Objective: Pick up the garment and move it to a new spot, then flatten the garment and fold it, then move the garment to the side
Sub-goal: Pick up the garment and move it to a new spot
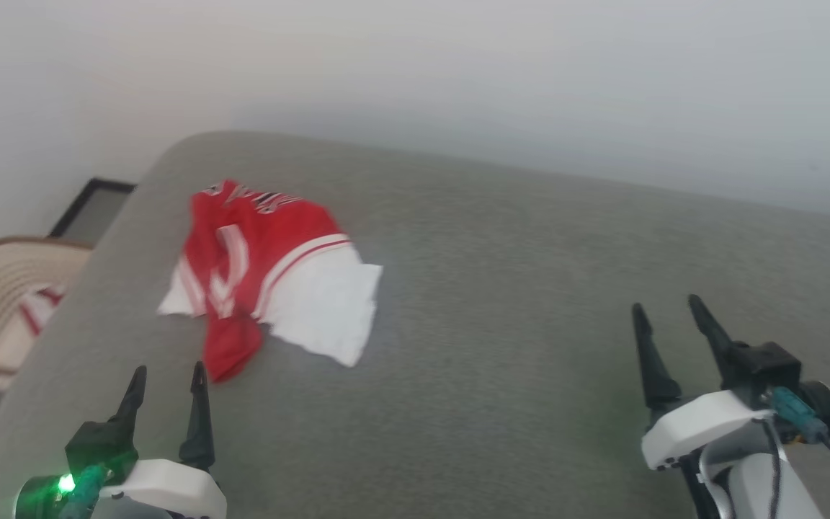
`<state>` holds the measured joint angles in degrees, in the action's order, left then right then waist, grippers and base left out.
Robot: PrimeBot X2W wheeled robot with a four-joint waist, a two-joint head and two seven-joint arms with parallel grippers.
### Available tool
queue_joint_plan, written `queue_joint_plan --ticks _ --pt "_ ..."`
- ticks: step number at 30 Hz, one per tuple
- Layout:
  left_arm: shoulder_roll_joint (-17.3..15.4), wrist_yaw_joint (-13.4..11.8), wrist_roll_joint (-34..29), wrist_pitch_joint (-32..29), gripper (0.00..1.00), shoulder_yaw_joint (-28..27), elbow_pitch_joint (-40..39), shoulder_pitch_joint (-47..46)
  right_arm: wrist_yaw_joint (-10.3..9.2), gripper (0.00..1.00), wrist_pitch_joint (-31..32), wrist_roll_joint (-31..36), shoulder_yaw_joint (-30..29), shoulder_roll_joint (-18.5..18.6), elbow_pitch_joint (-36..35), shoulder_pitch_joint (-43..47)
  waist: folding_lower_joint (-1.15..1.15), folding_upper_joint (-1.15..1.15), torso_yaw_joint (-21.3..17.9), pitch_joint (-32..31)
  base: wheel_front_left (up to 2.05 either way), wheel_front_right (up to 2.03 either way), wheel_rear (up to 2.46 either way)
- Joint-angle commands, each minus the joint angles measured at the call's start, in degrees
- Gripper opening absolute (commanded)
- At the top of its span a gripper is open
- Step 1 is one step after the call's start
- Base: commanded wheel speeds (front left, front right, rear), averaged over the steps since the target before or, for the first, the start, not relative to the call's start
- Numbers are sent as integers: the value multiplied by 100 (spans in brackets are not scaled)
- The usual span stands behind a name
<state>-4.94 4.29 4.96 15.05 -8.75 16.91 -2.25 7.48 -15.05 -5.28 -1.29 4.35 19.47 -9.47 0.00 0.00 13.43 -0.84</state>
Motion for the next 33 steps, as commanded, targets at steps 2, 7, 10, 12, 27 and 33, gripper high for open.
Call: queue_joint_plan --ticks 2,7,10,12,27,33 --pt "34 -28 -55 20 100 -36 -24 66 3 100 -17 -59 131 -31 28 -68 0 0 575 46 0 0 0" --pt "112 -71 24 20 100 -122 -86 155 3 100 -17 -127 447 -60 109 -120 0 0 1108 60 0 0 0" --pt "138 -111 69 20 100 -159 -154 244 3 100 -17 -174 617 -68 157 -121 0 0 1384 51 0 0 0" --pt "162 -145 113 20 100 -198 -202 316 3 100 -17 -184 728 -71 189 -149 0 0 1518 47 0 0 0" --pt "10 157 89 20 100 27 -290 -288 3 100 -17 -228 962 -62 226 -422 0 0 1197 362 0 0 0" --pt "-495 312 429 -125 100 610 834 -2011 2 100 -17 -176 887 44 208 -586 0 0 535 868 0 0 0"
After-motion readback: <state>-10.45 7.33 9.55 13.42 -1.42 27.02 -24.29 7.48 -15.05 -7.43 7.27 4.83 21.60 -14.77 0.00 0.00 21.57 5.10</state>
